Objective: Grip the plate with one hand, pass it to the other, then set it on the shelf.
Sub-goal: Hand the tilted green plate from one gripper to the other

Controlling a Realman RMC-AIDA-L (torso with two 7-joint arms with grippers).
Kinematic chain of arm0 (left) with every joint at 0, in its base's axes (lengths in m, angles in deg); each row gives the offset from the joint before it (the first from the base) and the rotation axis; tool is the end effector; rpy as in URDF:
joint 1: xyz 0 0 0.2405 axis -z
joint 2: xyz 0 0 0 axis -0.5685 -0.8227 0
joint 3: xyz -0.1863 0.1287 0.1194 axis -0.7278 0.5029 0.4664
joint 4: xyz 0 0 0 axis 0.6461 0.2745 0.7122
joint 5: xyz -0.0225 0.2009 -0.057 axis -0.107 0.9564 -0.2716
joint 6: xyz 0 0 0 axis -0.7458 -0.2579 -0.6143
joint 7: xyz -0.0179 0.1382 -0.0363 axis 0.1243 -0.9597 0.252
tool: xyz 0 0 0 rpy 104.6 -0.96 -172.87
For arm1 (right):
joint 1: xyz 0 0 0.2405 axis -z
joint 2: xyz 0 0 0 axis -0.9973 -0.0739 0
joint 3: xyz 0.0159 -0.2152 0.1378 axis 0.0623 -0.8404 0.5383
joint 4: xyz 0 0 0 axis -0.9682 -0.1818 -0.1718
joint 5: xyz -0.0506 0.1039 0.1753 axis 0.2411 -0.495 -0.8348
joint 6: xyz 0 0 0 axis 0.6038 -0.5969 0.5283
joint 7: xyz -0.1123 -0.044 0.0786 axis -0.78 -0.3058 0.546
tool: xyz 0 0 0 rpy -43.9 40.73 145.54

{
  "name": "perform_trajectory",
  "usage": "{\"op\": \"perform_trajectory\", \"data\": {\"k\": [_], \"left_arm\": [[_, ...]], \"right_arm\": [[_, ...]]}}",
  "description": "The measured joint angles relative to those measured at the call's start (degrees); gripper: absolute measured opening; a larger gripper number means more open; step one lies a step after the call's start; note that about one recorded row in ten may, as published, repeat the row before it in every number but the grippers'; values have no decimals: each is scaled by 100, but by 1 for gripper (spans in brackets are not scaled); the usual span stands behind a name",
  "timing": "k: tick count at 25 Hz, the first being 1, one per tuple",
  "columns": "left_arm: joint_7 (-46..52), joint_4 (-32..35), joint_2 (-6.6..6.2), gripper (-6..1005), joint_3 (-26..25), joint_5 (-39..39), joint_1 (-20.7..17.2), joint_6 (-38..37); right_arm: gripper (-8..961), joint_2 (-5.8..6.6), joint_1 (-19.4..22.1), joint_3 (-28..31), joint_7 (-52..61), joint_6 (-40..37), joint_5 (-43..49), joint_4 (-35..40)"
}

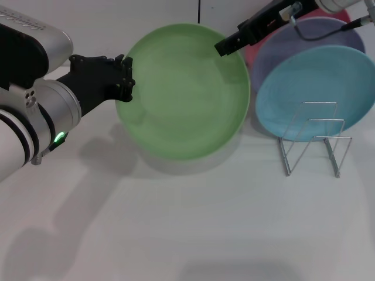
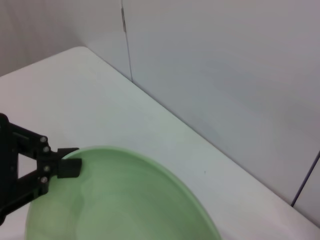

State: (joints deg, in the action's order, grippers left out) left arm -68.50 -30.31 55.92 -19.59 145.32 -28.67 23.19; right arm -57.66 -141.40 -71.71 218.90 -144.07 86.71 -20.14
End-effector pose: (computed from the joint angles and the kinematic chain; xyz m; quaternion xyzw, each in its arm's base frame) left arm -0.1500 0.3424 0.0024 -0.8405 -0.2107 -0.1609 0.4724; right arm 0.0710 0.4423 0.0608 -0.9386 0.2494 -0.0024 0.2382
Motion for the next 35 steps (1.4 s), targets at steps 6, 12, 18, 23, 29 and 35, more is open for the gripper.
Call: {"op": "perform_trajectory", "data": {"k": [6,12,18,23,29,35], "left_arm": [[0,-11,0,41,4,5,0,12],[0,-17,0,41,17,4,7,38],[0,-26,0,40,17,7,25,75],[0,-25,0,40,17,-2,26,77],[0,-37,0,41,24,-6,52,99],[0,-48,0,41,27,1,53,135]], "right_arm": [[708,-4,-12,-93,-3,41,19,-165],[661,-14,-33,-115,-11,181,80,-321],[617,-13,-36,-140,-16,220,76,-331],[605,-12,-56,-363,-16,222,101,-415],[546,-17,-119,-406,-16,233,140,-549],[460,-20,-71,-352,-16,247,140,-455]]}}
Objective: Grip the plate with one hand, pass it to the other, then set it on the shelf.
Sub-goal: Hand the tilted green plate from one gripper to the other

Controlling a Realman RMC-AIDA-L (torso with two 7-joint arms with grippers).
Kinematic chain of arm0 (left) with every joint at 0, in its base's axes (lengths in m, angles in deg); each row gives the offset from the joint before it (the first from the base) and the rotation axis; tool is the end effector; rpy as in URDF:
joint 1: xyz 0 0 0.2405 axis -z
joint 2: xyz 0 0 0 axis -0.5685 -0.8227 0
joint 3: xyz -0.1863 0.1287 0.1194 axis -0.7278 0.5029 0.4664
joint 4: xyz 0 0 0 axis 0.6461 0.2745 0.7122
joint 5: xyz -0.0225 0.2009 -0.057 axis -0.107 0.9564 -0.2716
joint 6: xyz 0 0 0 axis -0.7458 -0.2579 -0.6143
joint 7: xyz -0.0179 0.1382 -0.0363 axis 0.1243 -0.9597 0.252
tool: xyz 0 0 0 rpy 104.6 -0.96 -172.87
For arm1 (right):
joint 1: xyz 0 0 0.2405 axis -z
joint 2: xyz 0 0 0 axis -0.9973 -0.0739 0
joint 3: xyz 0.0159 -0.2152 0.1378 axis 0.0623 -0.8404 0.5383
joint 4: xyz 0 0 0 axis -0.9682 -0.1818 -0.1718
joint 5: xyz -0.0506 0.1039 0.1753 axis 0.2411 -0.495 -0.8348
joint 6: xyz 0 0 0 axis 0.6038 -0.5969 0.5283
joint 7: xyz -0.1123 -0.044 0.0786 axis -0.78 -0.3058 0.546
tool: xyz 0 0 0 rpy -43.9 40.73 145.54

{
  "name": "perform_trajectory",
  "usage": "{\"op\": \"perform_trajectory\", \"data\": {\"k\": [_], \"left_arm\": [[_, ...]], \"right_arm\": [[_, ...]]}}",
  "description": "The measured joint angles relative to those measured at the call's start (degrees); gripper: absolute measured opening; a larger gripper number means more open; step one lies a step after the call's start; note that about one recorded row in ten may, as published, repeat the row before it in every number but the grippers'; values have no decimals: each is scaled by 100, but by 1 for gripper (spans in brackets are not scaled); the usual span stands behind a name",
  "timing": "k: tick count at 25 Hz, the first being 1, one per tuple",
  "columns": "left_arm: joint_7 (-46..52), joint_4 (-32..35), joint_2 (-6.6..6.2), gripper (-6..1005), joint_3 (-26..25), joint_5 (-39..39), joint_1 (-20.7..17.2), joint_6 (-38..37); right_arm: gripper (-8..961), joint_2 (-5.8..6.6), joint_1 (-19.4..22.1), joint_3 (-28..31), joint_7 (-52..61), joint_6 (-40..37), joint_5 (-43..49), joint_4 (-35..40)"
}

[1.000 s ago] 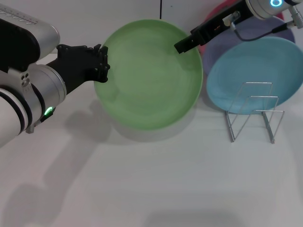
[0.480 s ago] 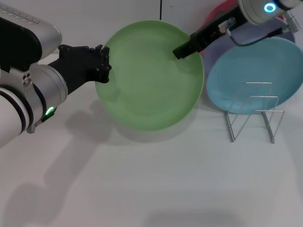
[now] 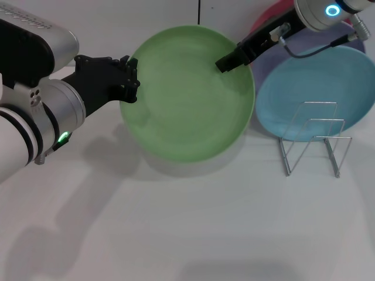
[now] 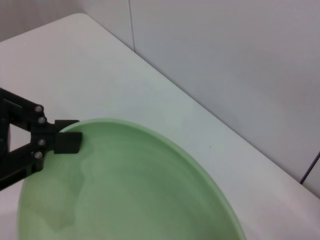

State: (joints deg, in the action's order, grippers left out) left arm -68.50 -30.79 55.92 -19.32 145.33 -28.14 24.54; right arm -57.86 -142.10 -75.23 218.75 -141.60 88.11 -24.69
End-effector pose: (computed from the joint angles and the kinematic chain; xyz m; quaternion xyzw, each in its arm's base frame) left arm -0.1458 0.3418 0.0001 -0.8460 -0.2081 -0.1576 0.4649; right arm 0.0794 0.4446 0.0400 -0.9402 0.2494 -0.0359 0.2293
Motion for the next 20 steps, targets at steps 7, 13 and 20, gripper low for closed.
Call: {"op": "perform_trajectory", "data": {"k": [7,13,20], "left_arm": [[0,-15,0,40,0,6,1,13],[0,-12,0,40,-9,3,33,27],[0,-2,0,41,-20,6,42,27]], "right_arm": [[448,-2,59,2,1,-30,-11,169],[437,-9,111,2,8,-77,-31,347],[425,-10,115,-31,9,-88,-16,359]]}}
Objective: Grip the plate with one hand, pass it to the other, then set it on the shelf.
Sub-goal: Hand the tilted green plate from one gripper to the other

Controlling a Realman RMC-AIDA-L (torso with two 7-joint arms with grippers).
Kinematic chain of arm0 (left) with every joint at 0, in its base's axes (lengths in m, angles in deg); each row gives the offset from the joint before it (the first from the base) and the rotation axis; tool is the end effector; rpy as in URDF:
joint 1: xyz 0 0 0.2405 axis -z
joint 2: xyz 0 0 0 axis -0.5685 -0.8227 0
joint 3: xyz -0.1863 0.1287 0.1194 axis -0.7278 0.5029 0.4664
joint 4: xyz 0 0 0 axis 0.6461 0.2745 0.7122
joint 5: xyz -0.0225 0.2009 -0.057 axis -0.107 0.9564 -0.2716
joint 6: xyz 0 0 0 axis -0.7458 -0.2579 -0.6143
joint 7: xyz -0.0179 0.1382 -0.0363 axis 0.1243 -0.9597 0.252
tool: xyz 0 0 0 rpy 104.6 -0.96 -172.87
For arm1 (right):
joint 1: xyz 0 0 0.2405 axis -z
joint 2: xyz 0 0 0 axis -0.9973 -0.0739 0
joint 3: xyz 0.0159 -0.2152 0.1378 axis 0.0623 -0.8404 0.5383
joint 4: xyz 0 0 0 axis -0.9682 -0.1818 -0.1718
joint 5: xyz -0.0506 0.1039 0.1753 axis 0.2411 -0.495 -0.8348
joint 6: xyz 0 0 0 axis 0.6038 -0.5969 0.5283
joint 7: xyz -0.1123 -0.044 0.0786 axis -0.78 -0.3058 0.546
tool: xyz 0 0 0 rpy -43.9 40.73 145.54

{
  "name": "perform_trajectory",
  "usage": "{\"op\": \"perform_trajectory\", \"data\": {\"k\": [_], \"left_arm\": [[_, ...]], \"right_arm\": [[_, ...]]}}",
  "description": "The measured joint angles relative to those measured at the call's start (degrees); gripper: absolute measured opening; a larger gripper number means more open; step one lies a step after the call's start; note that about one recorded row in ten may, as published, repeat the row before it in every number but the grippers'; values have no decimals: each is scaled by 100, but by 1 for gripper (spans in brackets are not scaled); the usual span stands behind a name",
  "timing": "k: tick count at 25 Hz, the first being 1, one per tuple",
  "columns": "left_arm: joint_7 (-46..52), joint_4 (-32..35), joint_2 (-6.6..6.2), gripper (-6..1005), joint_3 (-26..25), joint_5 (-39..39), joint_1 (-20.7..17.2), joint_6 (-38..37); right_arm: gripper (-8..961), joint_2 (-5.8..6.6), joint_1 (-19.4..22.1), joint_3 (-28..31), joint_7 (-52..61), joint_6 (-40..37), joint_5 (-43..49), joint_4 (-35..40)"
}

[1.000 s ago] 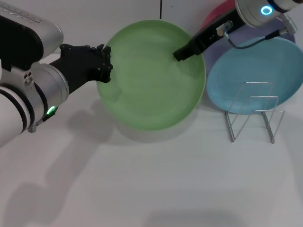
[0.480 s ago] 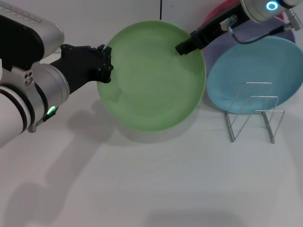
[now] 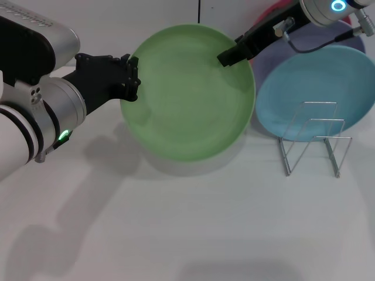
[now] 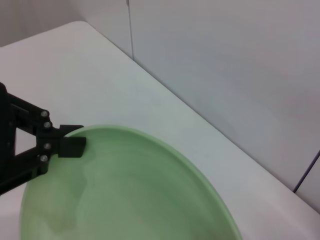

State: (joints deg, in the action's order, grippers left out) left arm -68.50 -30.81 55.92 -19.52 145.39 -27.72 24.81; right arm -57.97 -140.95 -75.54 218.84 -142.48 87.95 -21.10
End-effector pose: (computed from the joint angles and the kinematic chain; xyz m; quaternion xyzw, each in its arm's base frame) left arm -0.1442 0.3431 0.0007 -0.8466 -0.2060 -0.1574 0.4649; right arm 0.0752 0.4409 0.0469 -0.9414 0.2369 -0.0306 0.2381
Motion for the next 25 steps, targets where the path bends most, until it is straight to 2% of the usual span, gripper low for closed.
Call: {"op": "perform_trajectory", "data": {"k": [25], "left_arm": [[0,-15,0,41,-13,11,28,82]], "right_arm": [[380,-11,-42,-32,15,35,20,-96]]}}
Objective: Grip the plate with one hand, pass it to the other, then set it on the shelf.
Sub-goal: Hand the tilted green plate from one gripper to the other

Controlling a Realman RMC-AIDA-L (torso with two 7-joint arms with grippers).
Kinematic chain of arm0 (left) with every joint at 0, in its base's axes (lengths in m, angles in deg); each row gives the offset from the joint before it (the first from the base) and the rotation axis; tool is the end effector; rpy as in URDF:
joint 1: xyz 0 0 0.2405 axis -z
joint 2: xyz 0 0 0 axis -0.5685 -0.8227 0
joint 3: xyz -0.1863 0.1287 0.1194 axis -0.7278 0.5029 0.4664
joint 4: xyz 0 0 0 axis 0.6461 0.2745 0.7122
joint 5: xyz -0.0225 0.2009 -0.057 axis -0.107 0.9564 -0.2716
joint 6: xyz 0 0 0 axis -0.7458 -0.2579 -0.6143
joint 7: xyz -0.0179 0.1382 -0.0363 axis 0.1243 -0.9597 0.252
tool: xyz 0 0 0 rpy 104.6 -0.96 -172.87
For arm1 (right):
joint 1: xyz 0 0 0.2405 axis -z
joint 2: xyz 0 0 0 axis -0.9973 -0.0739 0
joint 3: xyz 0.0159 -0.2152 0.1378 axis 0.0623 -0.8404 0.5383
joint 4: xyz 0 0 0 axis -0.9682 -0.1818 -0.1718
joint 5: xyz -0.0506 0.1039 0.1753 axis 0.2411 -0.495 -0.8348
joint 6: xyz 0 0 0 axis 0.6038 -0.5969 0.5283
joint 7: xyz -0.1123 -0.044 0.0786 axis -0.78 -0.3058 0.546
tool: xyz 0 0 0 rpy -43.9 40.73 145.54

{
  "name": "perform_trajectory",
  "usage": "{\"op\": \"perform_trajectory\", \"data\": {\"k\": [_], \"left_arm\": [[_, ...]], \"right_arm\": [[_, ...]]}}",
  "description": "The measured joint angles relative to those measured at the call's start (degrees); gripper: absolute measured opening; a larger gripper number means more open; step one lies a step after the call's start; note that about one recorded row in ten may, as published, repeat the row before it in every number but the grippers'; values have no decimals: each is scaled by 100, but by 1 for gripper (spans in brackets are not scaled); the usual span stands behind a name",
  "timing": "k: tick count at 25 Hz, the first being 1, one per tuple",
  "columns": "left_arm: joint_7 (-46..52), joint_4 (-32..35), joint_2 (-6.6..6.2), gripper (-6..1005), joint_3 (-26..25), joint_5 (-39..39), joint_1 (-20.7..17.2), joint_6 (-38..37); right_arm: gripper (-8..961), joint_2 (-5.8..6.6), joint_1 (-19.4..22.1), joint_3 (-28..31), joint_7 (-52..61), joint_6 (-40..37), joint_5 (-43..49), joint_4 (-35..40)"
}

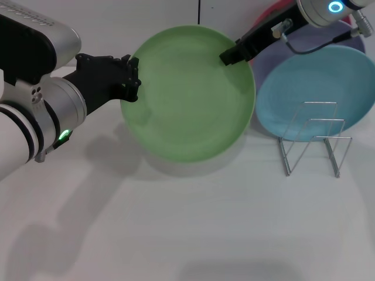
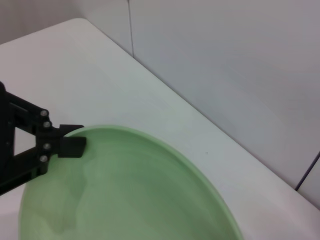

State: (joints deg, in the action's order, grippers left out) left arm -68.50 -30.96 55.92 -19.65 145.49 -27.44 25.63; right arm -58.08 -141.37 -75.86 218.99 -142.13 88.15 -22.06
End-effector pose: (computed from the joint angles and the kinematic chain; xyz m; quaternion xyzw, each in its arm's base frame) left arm -0.1434 0.3434 0.0004 -0.8485 -0.2056 -0.1538 0.4626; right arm 0.0751 0.4416 0.0431 -0.9416 0.2386 -0.0341 0.2353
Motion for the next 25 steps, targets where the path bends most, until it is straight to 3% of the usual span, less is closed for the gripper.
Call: {"op": "perform_trajectory", "data": {"k": [9,16,25], "left_arm": [[0,-12,0,41,21,-5,1,14],[0,-88,0,41,21,7,-15,16],[0,-88,0,41,-6,7,1,46]], "right_arm": [[321,-28,23,-73,-5,-2,0,-9],[345,-35,31,-89,19,-17,116,43],[304,-59,0,-85,23,17,152,61]]}}
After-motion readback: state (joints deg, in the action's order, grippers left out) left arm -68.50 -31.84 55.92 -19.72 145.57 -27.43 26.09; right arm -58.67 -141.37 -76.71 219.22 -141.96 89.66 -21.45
